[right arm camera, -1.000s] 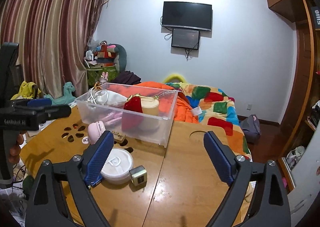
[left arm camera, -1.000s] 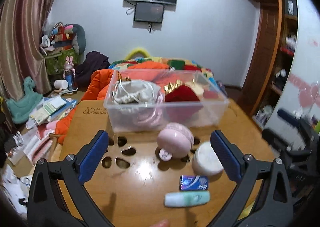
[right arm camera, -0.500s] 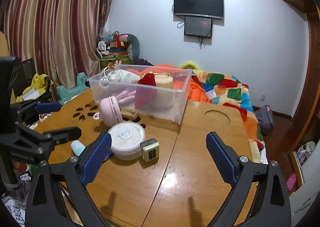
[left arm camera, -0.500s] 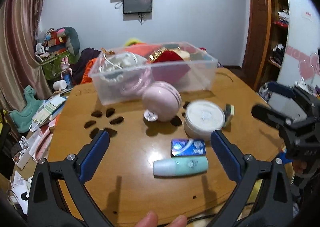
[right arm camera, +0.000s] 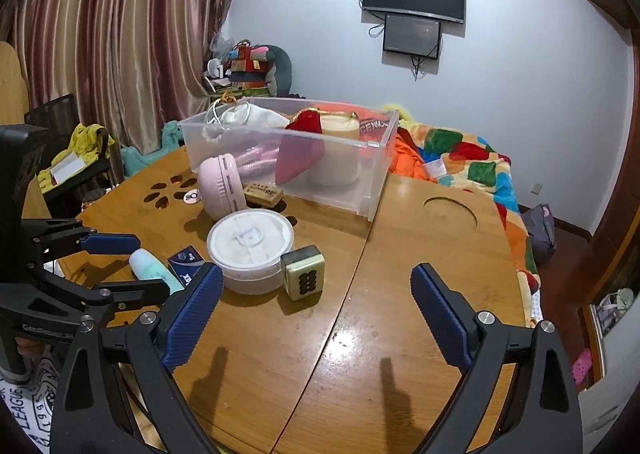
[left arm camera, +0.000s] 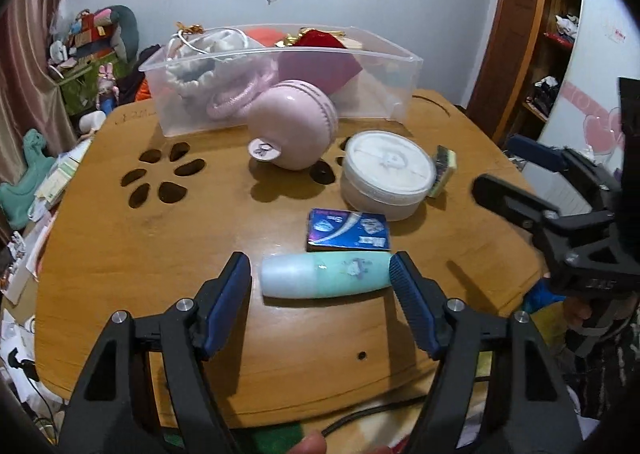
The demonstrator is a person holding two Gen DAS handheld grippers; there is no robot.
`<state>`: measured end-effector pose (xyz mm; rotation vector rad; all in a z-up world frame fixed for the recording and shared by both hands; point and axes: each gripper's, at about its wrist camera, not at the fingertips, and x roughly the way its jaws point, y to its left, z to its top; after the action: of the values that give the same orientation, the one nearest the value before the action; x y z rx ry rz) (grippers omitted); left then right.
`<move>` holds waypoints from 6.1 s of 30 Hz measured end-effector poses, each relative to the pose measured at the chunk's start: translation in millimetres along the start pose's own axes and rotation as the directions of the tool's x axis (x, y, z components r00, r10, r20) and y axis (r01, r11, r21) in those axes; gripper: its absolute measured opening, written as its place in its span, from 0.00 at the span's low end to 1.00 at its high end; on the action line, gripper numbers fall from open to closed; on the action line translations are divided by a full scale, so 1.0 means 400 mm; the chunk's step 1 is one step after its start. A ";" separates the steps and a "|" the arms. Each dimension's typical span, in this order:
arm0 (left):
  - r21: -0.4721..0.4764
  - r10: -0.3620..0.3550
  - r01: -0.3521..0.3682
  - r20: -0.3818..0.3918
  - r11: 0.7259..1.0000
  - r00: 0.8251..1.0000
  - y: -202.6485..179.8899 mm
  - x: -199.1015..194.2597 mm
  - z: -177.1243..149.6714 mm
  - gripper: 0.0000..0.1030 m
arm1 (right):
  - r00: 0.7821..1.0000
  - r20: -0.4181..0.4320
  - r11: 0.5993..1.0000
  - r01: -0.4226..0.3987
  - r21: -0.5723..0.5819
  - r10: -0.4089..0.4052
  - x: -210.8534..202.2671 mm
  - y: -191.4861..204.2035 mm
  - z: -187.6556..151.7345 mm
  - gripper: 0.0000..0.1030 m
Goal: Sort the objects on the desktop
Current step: 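Move the left tool to the light green roll-on bottle and grasp it, then lift the green bottle with the left tool while the right approaches the small square cube, then grasp the small square cube with the right tool while the left holds the bottle over the box, then carry the cube toward the clear box with the right tool while the left lowers and releases the bottle, then lower the cube into the clear box and open the right tool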
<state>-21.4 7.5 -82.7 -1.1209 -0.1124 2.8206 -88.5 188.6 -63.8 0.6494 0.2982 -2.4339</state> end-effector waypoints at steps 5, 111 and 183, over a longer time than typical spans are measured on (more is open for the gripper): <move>0.019 -0.003 0.003 0.005 1.000 1.000 -0.017 -0.005 -0.002 0.70 | 1.000 -0.023 1.000 -0.013 0.016 0.013 0.015 -0.005 -0.004 0.85; -0.061 0.027 -0.015 0.200 0.998 0.980 0.117 -0.039 0.268 0.70 | 0.972 -0.197 0.988 -0.109 0.109 0.129 0.116 -0.040 0.027 0.22; -0.075 0.013 0.004 0.227 0.997 0.974 0.179 -0.001 0.365 0.94 | 0.997 -0.030 0.995 -0.074 0.067 0.076 0.163 -0.055 0.286 0.30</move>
<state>-126.3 -67.9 15.7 -0.8061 -0.2364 2.9613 -191.2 134.0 1.8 0.7169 0.2042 -2.3712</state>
